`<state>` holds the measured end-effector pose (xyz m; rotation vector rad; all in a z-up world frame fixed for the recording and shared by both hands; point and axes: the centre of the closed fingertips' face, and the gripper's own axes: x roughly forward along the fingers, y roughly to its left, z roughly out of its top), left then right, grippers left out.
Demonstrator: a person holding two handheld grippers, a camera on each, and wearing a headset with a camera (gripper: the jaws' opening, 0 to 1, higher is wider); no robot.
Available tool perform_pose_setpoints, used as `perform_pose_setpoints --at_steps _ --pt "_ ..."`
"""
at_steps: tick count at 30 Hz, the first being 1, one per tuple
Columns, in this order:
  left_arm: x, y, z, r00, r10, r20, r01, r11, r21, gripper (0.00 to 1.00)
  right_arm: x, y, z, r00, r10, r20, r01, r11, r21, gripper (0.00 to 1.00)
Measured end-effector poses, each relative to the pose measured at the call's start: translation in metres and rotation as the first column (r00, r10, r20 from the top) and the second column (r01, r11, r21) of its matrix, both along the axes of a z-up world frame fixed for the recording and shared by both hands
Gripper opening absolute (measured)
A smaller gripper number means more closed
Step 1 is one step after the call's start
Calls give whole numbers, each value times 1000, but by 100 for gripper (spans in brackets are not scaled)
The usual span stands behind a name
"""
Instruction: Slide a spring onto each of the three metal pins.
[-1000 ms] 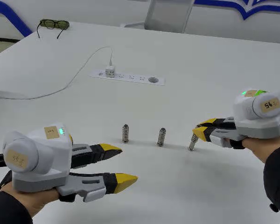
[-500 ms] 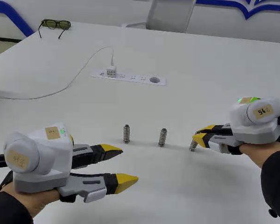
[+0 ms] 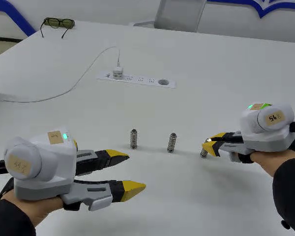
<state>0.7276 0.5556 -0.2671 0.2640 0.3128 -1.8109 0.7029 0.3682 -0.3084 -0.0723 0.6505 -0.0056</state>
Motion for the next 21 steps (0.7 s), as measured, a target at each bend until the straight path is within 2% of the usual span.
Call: perform_pose_setpoints --at_steps 9,21 --pt "2 0 1 1000 5 1 -5 1000 -4 45 -2 2 -1 1000 3 -2 -3 1000 -5 17" --pt "6 1 4 1000 20 5 -20 1000 -10 47 -14 1 3 1000 -4 5 4 1000 -19 27"
